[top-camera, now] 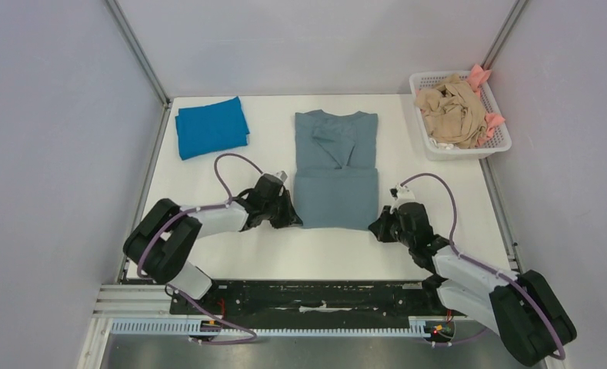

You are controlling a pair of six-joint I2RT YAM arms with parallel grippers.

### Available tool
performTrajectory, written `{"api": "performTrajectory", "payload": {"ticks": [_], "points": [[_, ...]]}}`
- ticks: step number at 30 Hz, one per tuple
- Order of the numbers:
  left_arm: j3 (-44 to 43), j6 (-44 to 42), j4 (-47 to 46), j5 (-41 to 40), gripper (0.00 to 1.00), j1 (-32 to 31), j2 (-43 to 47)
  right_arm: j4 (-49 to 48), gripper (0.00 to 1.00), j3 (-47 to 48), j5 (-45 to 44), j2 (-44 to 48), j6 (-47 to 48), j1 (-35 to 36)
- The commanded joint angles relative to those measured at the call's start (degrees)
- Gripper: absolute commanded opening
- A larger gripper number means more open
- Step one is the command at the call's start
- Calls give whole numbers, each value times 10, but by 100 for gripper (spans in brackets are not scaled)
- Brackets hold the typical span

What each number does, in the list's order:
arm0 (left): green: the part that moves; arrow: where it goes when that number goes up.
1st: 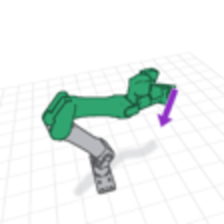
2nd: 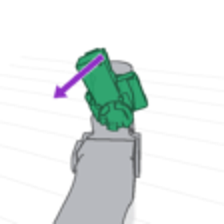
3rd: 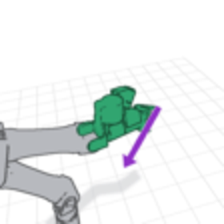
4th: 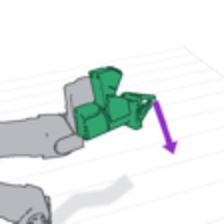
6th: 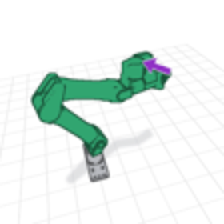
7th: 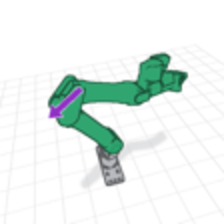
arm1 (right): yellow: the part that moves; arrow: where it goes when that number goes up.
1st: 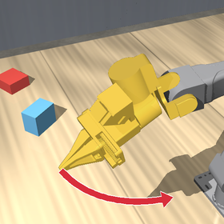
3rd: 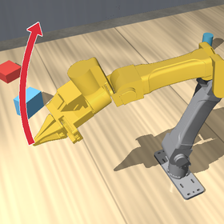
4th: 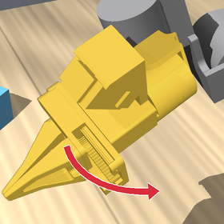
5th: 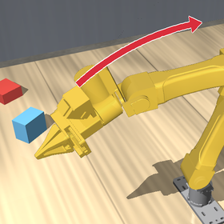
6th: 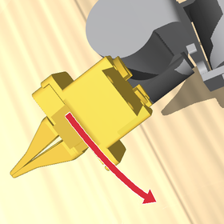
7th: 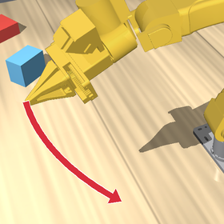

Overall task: Fold and stack the t-shirts
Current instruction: Grab one side of the 2/3 rectangular tshirt with both arms

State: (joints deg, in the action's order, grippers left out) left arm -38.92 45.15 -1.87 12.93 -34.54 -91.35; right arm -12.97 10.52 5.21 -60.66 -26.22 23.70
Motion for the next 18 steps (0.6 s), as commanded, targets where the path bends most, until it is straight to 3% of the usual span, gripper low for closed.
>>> {"api": "performTrajectory", "payload": {"ticks": [1, 10, 14, 18], "points": [[89, 31, 89, -58, 2, -51, 60, 127, 0, -62, 4, 78, -1, 53], [182, 121, 187, -143, 2, -173, 258, 246, 0, -154, 56, 329, -111, 134], [197, 119, 173, -140, 2, -184, 320, 214, 0, -173, 71, 335, -116, 155], [176, 111, 155, -139, 2, -184, 317, 139, 0, -169, 62, 302, -116, 164]]}}
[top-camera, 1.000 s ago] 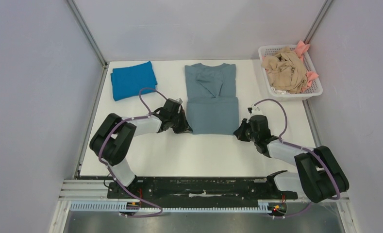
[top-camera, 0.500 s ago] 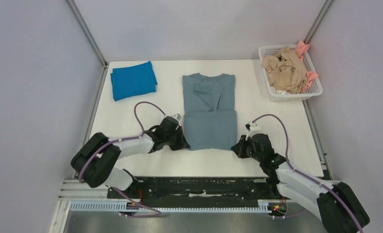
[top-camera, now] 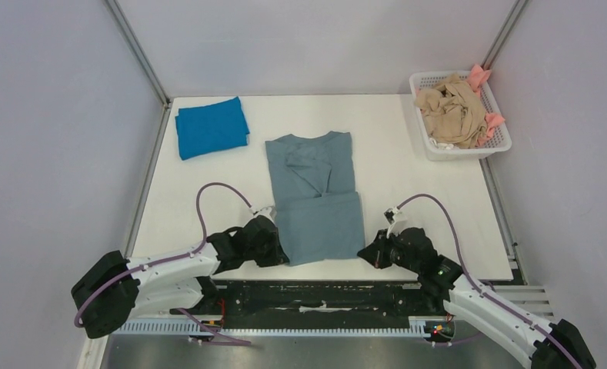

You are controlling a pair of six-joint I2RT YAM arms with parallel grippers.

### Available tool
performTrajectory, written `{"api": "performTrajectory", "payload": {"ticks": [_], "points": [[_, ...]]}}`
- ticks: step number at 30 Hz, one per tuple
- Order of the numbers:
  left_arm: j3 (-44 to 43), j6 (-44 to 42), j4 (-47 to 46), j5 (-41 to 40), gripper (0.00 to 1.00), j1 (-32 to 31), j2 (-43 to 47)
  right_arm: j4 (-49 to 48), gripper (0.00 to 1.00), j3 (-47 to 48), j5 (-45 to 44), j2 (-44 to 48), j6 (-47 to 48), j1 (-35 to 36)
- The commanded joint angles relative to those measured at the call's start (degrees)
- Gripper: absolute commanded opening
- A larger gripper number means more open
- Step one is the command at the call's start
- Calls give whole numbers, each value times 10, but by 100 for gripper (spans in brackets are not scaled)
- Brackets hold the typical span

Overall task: Fold and stack the t-shirts
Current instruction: Grab one side of the 2/3 rectangular tshirt with both arms, then fold the long partially folded tshirt into a neat square

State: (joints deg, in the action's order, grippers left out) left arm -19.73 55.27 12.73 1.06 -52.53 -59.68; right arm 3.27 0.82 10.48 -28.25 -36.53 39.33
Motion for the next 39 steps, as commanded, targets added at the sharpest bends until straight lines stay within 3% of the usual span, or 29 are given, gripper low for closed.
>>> {"api": "performTrajectory", "payload": {"ticks": [1, 14, 26, 39], "points": [[-25, 6, 16, -25, 2, -4, -3, -28, 0, -62, 4, -30, -8, 7], [-173, -55, 100, -92, 2, 21, 2, -23, 0, 136, -92, -120, 50, 7], [-318, -104, 113, -44, 2, 183, -50, -5, 0, 375, -193, -262, 97, -19], [-469, -152, 110, -21, 2, 293, -190, -104, 0, 520, -22, -429, 132, -146]]}}
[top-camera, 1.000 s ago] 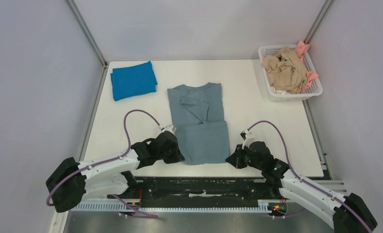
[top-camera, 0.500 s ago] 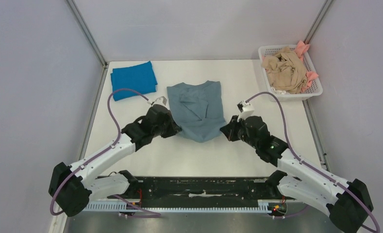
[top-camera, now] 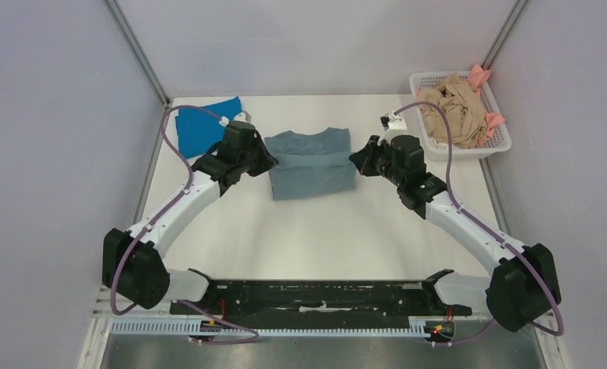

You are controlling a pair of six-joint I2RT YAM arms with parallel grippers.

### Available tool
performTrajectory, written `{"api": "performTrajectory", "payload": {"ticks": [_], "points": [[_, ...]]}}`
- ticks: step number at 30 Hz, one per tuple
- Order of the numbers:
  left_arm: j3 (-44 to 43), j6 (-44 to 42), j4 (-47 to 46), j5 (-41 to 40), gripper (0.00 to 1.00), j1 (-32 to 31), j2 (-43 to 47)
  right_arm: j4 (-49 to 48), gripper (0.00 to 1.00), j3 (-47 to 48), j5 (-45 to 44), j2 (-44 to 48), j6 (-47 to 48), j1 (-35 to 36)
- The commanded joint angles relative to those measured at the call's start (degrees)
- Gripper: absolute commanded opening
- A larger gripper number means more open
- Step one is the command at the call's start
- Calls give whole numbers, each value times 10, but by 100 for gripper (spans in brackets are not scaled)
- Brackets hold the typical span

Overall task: Fold and stack the t-shirts
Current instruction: Fold the long partially folded tshirt into a neat square

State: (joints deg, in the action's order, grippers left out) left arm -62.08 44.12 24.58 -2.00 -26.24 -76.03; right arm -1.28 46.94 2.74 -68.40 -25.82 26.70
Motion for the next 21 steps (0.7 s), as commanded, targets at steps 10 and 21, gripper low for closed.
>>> {"api": "performTrajectory", "payload": {"ticks": [10, 21], "points": [[-125, -57, -15, 36, 2, 87, -129, -99, 0, 148, 119, -162, 13, -67], [-234, -70, -21, 55, 2, 123, -285, -130, 0, 244, 121, -313, 0, -94]]}}
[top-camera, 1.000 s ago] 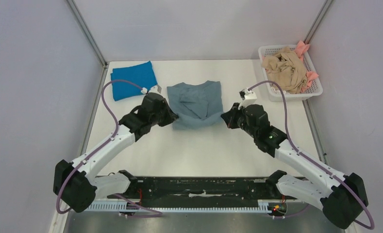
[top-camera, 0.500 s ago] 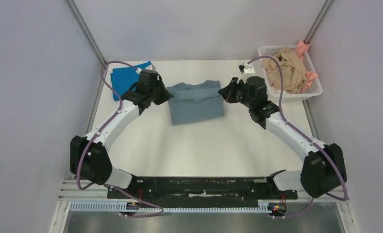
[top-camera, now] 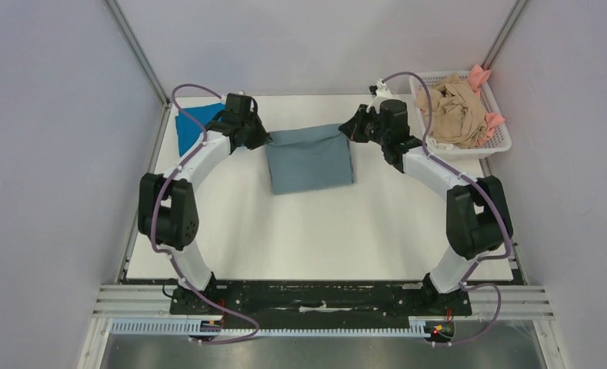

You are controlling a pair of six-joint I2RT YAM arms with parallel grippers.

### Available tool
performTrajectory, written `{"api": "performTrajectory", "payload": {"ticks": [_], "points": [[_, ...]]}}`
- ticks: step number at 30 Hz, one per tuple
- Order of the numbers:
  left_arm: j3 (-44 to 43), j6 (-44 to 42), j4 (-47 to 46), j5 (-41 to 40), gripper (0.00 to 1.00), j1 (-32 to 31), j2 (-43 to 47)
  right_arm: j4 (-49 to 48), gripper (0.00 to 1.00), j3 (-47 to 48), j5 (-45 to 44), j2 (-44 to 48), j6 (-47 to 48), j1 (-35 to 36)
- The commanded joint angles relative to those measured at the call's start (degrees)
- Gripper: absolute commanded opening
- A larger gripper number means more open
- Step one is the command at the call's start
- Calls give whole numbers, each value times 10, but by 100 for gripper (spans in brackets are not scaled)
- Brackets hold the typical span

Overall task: Fold and stack the t-shirts
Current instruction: Fold the long partially folded tshirt into a neat square

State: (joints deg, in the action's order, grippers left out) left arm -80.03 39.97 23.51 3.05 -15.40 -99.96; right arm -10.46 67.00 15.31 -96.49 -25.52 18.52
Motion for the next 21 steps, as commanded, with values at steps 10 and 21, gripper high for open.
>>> {"api": "performTrajectory", "payload": {"ticks": [10, 21], "points": [[-127, -25, -1, 3, 2, 42, -160, -61, 0, 126, -3, -174, -11, -30], [-217, -38, 27, 67, 75, 49, -202, -8, 87, 270, 43, -277, -6, -30]]}}
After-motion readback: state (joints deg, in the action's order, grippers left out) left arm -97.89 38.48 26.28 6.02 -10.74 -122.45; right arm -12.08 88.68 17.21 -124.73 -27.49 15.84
